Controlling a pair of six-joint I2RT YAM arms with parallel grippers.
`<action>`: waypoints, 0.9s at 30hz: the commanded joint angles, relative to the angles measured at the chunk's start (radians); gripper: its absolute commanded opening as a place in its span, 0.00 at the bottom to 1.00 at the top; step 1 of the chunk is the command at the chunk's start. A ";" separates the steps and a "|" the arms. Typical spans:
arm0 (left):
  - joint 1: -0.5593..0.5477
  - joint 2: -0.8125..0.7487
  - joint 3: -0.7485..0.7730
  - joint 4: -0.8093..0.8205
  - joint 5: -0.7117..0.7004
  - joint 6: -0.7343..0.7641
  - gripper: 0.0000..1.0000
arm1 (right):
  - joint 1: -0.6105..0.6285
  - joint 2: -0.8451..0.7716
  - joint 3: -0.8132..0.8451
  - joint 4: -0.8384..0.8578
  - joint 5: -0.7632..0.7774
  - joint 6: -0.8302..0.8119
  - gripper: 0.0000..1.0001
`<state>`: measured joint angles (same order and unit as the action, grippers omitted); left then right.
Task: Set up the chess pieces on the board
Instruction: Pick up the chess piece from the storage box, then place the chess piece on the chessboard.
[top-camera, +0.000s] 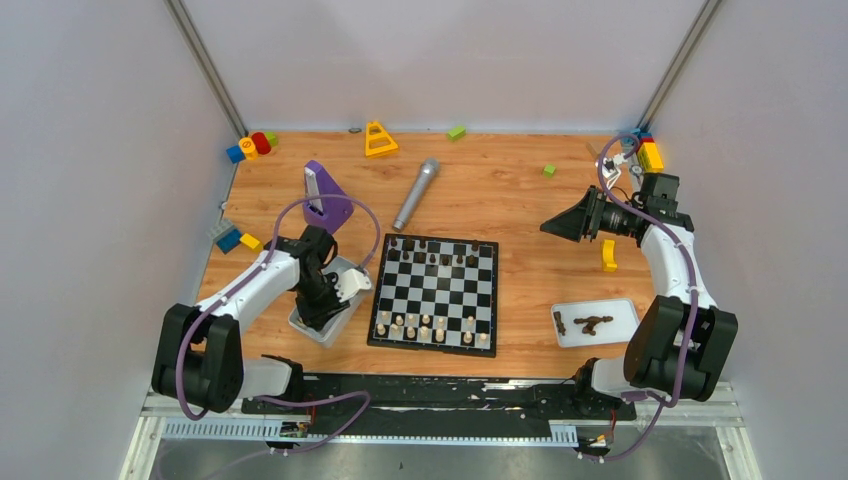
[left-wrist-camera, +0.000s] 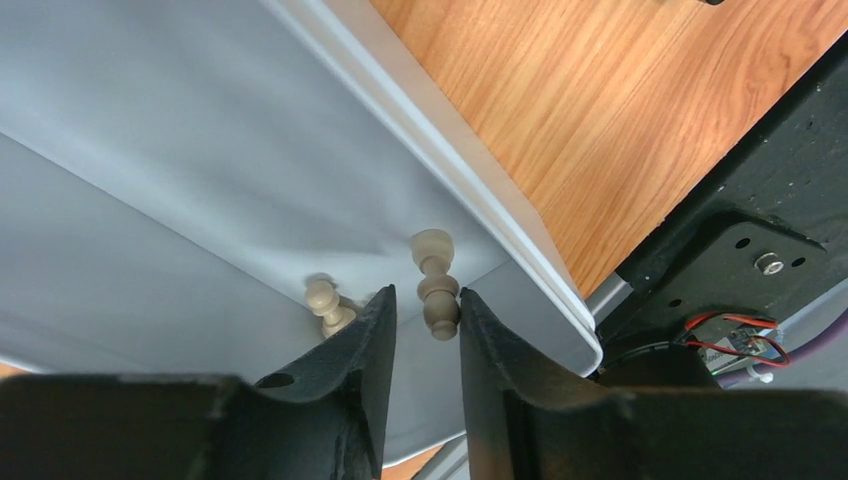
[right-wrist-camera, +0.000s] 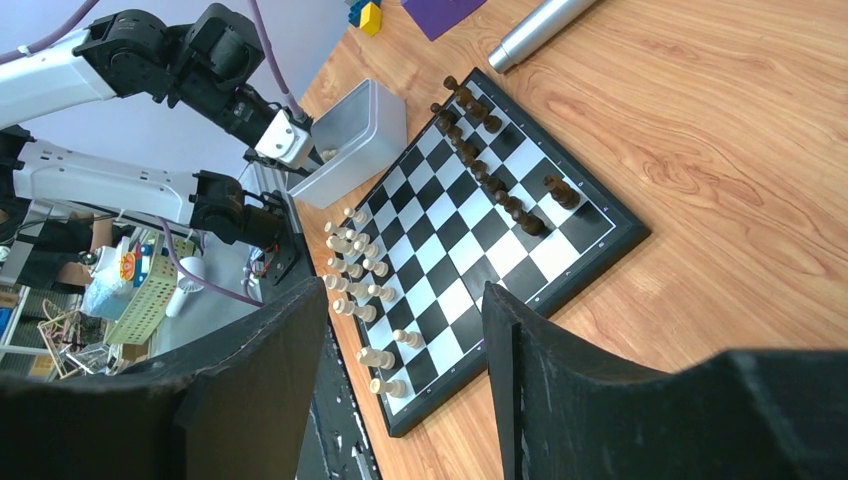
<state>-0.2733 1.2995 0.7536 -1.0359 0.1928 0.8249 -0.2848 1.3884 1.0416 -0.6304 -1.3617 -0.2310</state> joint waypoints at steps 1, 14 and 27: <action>0.000 0.004 0.009 -0.017 0.026 0.028 0.31 | -0.003 0.004 0.035 0.014 -0.024 -0.034 0.59; 0.002 -0.079 0.218 -0.174 -0.005 0.026 0.06 | -0.003 0.005 0.038 0.010 -0.024 -0.034 0.59; -0.039 -0.015 0.503 -0.329 0.096 -0.010 0.06 | -0.003 0.001 0.041 0.011 -0.012 -0.034 0.59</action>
<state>-0.2802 1.2617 1.1652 -1.2991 0.2249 0.8349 -0.2848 1.3933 1.0416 -0.6323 -1.3602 -0.2321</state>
